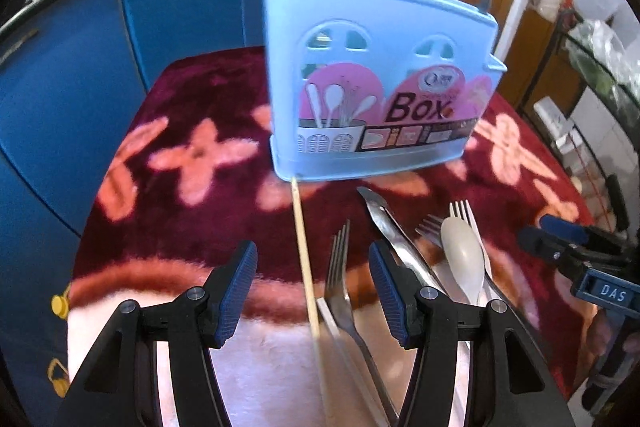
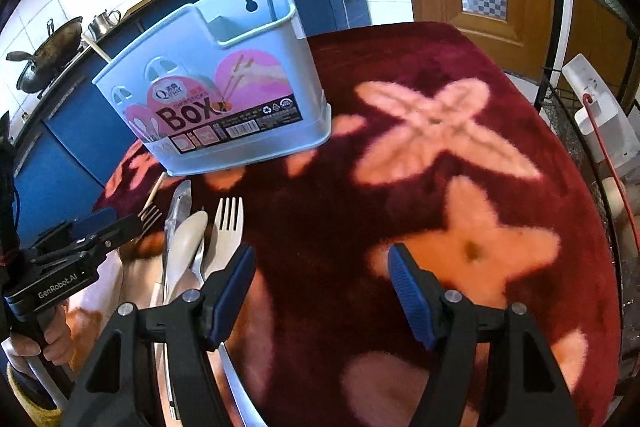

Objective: Organize utensils
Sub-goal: 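Grasp a metal fork with the left tool while the right tool reaches toward a knife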

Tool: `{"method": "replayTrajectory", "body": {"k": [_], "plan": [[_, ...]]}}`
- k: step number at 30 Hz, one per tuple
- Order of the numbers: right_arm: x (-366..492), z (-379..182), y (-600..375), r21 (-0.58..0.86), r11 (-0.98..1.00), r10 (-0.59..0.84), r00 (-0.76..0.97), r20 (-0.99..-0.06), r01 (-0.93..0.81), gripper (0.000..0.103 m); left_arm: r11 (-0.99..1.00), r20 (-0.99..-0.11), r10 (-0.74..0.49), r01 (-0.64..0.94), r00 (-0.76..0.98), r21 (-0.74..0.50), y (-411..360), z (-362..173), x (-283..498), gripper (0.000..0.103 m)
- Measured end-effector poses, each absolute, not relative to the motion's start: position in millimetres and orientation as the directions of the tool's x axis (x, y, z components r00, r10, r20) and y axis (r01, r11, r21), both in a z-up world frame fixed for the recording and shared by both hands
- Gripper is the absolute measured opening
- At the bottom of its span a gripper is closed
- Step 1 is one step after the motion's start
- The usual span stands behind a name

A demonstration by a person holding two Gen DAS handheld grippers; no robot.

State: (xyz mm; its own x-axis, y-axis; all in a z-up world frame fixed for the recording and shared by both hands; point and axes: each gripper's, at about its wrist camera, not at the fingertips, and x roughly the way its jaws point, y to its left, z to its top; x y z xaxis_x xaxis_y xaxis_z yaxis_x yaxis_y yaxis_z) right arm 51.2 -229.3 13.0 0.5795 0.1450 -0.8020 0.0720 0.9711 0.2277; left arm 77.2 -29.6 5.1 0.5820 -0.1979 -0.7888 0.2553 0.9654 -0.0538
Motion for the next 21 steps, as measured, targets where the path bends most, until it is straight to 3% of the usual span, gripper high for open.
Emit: {"method": "replayTrajectory", "body": {"k": [4, 8, 11, 15, 17, 21], "plan": [[49, 10, -224, 0.191, 0.98, 0.121, 0.582, -0.804, 0.059, 0.071, 0.956, -0.787, -0.207, 0.291, 0.581, -0.037, -38, 4, 76, 0.058], [47, 8, -224, 0.177, 0.983, 0.114, 0.585, -0.803, 0.052, 0.072, 0.948, -0.792, -0.209, 0.317, 0.573, -0.021, -46, 3, 78, 0.032], [46, 8, -223, 0.175, 0.984, 0.116, 0.588, -0.801, 0.045, 0.073, 0.942, -0.804, -0.223, 0.335, 0.552, -0.031, -50, -1, 81, 0.02], [46, 6, -224, 0.174, 0.984, 0.118, 0.592, -0.797, 0.039, 0.074, 0.94, -0.813, -0.217, 0.339, 0.541, -0.025, -54, -6, 85, 0.018], [45, 5, -223, 0.17, 0.985, 0.119, 0.594, -0.795, 0.031, 0.076, 0.944, -0.813, -0.209, 0.328, 0.544, -0.023, -54, -7, 87, 0.01], [46, 3, -220, 0.161, 0.987, 0.119, 0.593, -0.796, 0.017, 0.081, 0.948, -0.804, -0.231, 0.311, 0.548, -0.061, -48, -5, 88, 0.006]]}}
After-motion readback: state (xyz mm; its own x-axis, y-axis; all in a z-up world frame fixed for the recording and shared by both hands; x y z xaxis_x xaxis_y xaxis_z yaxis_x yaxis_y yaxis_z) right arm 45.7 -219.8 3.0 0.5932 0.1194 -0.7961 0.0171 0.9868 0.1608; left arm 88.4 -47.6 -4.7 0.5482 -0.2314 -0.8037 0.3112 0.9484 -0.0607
